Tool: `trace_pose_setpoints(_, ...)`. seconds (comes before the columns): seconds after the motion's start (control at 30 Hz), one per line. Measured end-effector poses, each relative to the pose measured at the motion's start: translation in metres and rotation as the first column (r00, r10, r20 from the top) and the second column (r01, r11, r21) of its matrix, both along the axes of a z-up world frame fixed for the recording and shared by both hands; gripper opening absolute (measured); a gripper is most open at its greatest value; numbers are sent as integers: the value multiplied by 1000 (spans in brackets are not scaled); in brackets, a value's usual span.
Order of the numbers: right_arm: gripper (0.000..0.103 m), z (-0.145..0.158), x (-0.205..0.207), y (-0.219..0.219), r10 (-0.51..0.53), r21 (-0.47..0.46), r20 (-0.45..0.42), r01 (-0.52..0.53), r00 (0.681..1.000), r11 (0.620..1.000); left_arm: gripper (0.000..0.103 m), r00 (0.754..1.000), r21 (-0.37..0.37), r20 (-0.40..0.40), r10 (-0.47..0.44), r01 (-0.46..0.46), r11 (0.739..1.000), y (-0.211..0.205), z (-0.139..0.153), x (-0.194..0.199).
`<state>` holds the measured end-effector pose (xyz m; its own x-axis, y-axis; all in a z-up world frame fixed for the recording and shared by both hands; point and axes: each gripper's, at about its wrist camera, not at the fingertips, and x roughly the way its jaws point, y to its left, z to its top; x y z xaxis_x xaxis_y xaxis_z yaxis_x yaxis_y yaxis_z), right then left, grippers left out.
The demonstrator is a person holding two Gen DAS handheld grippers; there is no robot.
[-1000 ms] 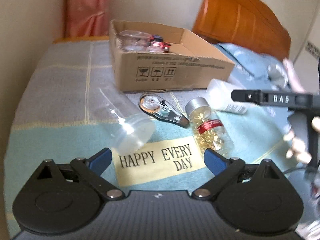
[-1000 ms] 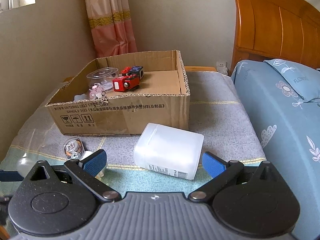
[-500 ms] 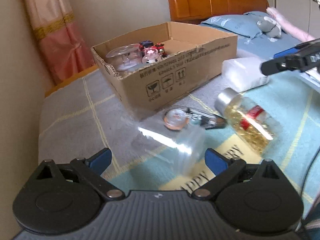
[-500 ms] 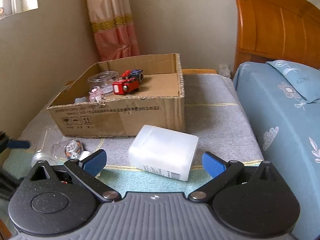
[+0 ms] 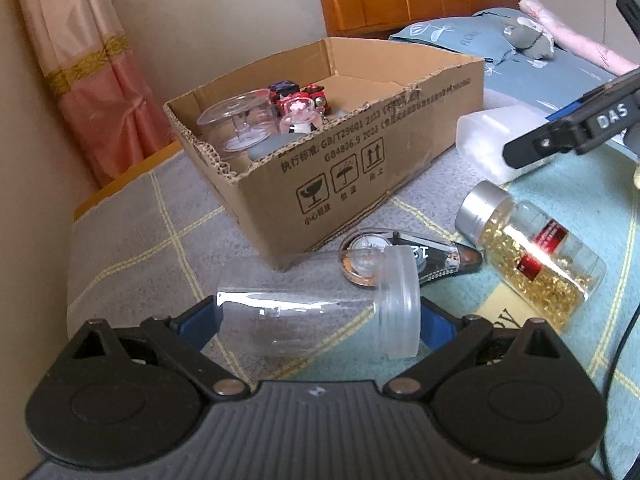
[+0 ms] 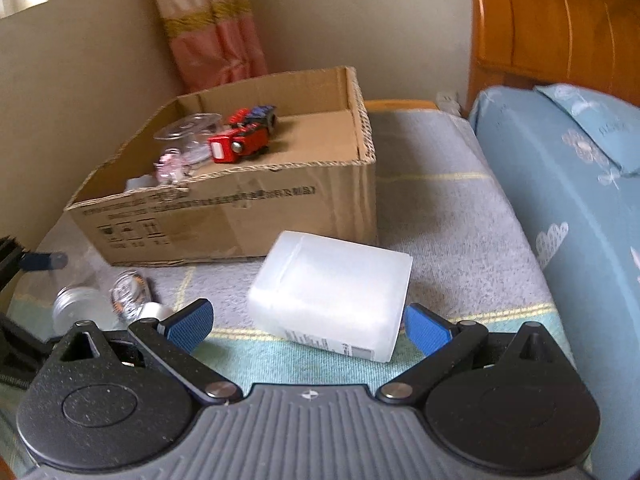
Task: Organize rigid objects
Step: 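Close the left gripper on the clear jar while the right gripper grasps the white box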
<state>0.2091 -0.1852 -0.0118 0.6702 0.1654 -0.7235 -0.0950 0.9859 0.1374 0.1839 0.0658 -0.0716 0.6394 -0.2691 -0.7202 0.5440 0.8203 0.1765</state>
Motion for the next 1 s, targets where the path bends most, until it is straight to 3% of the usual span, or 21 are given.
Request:
trace_pose_setpoints(0.6, 103, -12, 41, 30, 0, -159, -54, -9, 999, 987, 98, 997, -47, -69, 41, -44, 998, 2, 8, 5)
trace_pose_setpoints(0.7, 99, -13, 43, 33, 4, -190, -54, -14, 999, 982, 95, 996, -31, -78, 53, -56, 998, 2, 7, 7)
trace_pose_setpoints(0.8, 88, -13, 43, 35, 7, -228, -52, -19, 999, 973, 93, 994, -41, -90, 59, -63, 997, 2, 9, 8)
trace_pose_setpoints(1.0, 87, -12, 40, 32, 59, -245, -57, -71, 997, 967, 93, 994, -31, -91, 58, -61, 998, 0, 13, 5)
